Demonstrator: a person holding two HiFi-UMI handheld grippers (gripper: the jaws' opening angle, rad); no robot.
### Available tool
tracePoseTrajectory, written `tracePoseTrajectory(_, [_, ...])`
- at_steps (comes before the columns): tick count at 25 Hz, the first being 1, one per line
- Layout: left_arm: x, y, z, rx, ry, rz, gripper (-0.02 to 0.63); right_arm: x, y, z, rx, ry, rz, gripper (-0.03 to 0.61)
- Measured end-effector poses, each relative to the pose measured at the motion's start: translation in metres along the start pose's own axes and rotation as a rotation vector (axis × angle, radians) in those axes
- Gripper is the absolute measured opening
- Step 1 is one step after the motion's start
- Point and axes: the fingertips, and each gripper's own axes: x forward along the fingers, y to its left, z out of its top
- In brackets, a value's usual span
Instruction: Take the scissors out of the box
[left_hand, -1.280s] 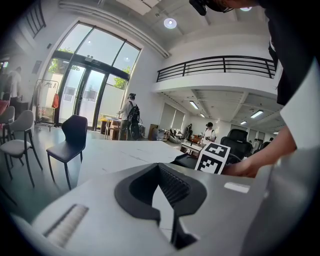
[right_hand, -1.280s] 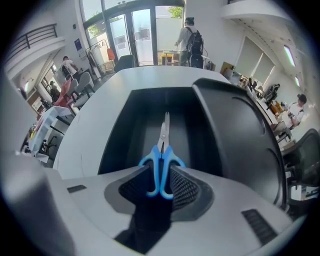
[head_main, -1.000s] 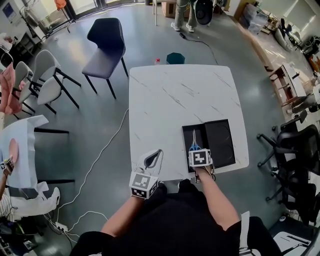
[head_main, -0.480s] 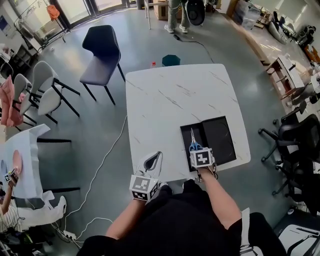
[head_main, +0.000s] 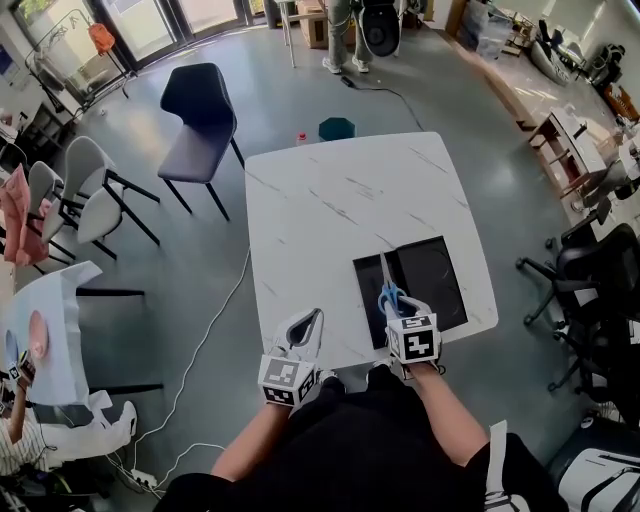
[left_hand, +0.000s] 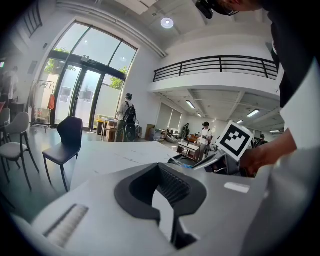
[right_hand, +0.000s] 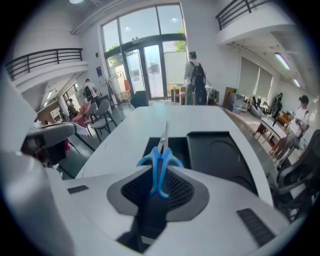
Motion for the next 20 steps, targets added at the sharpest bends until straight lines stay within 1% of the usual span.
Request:
tracePoseTrajectory(4, [0.008,-0.005,0.012,0.019,-0.011,-0.001,0.009,-0.027,-0.002,0.036,-0.078,-0.155,-0.007,0.091])
tracePoseTrajectory(6, [0.008,-0.008,0.019,0.017,-0.020,0.001,0.009,-0.042,-0.002,0.055,-0.091,-0.240,-0.005,0.091])
tracePoseTrajectory(10, [0.010,-0.010,0.039,-0.017,-0.059,0.011,0.009,-0.073,-0.006,0.097,-0.104,-0.438,0.008,0.091])
tracePoseTrajectory(12, [0.013,-0.013,0.050,-0.010,-0.081,0.019,0.009,-0.086,-0.010,0.115,-0.103,-0.530,0.019,0.091])
tracePoseTrajectory(15, [0.017,-0.021,0.061,0.011,-0.094,0.029,0.009,-0.107,-0.017,0.133,-0.107,-0.654,0.026,0.091])
tracePoseTrajectory(20, [0.020,-0.029,0.071,0.020,-0.115,0.055,0.009,-0.144,-0.020,0.146,-0.174,-0.834,0.001,0.091])
